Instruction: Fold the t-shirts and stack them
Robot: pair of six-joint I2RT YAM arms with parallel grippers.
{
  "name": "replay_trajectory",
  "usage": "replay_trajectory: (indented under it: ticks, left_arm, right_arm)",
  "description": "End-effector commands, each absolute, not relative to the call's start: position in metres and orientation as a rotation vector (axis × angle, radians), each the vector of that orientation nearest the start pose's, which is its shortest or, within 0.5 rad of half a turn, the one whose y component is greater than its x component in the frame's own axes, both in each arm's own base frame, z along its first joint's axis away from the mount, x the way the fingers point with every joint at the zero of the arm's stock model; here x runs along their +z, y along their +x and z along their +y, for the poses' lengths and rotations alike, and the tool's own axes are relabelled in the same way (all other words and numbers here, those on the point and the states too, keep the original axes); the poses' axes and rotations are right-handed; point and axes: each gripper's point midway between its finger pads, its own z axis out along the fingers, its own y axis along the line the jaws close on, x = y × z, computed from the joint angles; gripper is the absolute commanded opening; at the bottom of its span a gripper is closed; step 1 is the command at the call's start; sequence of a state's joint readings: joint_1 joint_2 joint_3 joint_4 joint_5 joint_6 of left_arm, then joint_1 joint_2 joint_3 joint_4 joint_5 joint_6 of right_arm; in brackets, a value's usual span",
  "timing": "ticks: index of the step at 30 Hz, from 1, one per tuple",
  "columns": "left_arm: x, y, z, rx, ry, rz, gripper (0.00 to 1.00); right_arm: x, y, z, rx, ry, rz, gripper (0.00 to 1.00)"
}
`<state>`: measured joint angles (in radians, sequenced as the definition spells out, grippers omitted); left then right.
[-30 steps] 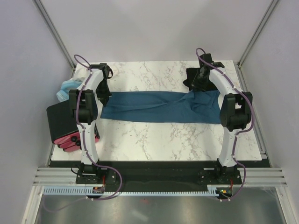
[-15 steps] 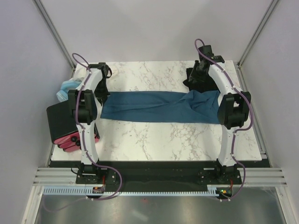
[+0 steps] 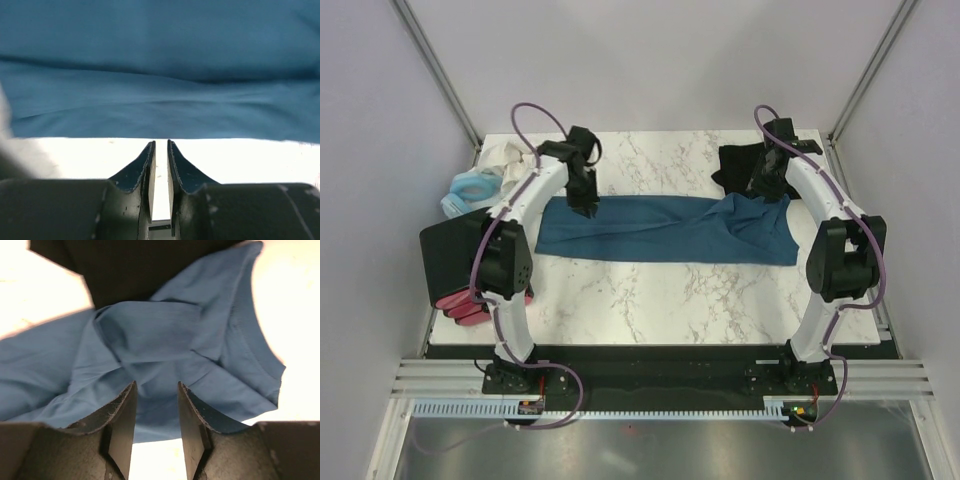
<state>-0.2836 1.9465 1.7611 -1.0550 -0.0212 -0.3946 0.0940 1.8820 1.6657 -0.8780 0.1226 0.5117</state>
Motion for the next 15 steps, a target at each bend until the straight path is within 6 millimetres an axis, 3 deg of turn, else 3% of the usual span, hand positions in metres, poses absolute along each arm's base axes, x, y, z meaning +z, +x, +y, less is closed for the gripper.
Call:
replay_trajectory:
  ticks: [1, 8, 15]
  left_arm:
    - [0.097, 0.387, -0.170, -0.273, -0.007, 2.873, 0.22]
    - [0.080, 0.391, -0.181, -0.274, 0.058, 2.901, 0.22]
    - [0.052, 0.379, -0.177, -0.213, 0.078, 2.973, 0.22]
  right_arm:
    - [0.127, 0.429, 0.027, -0.042, 0.613, 2.580, 0.47]
    - [0.122, 0.426, 0.035, 0.019, 0.598, 2.619, 0.47]
    - [0.113, 0.421, 0.062, 0.185, 0.588, 2.657, 0.40]
